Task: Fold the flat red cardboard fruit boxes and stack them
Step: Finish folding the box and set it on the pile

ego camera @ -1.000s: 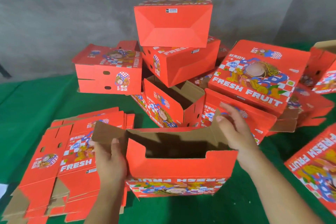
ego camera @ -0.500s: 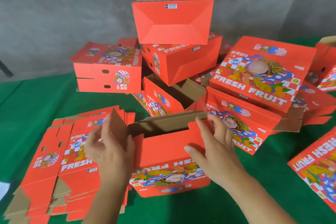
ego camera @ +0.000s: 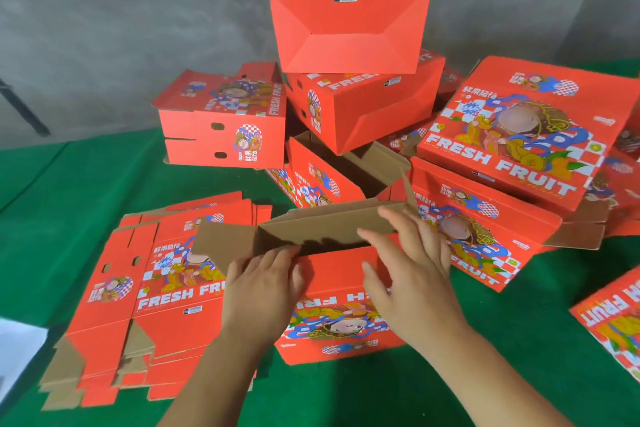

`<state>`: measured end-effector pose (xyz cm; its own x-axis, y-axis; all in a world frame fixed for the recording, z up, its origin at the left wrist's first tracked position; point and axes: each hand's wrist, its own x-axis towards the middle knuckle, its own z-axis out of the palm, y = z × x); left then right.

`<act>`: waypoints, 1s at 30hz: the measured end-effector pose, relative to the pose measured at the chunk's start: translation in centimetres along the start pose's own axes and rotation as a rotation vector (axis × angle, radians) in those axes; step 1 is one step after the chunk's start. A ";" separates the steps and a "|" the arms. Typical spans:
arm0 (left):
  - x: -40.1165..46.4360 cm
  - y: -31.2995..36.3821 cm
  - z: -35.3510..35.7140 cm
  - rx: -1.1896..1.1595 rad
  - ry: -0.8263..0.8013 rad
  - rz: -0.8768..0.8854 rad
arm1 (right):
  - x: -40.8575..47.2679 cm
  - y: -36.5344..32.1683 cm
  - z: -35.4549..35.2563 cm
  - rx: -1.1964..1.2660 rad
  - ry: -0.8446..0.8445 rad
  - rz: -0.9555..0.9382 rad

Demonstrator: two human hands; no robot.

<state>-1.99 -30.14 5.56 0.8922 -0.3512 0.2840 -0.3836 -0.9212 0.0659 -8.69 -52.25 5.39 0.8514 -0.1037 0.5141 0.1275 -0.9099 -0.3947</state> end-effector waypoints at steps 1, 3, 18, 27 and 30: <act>0.1 0.0 -0.1 0.015 -0.025 -0.010 | 0.3 0.2 0.1 -0.012 -0.027 0.024; -0.1 0.3 -0.3 0.061 -0.109 -0.057 | 0.7 0.5 0.2 -0.077 -0.104 0.074; 0.6 1.2 0.5 0.031 -0.077 -0.226 | 2.0 0.2 0.6 -0.407 -0.389 0.082; -0.8 -0.2 1.8 -0.515 0.315 -0.640 | 2.3 0.5 1.7 -0.444 -0.234 0.115; -1.3 -0.6 2.1 -1.140 0.256 -0.854 | 2.2 0.6 1.5 -0.431 -0.276 0.127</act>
<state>-2.43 -29.53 3.17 0.9221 0.3788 -0.0788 0.1471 -0.1549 0.9769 -6.01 -52.41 5.14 0.9564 -0.1672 0.2394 -0.1567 -0.9857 -0.0622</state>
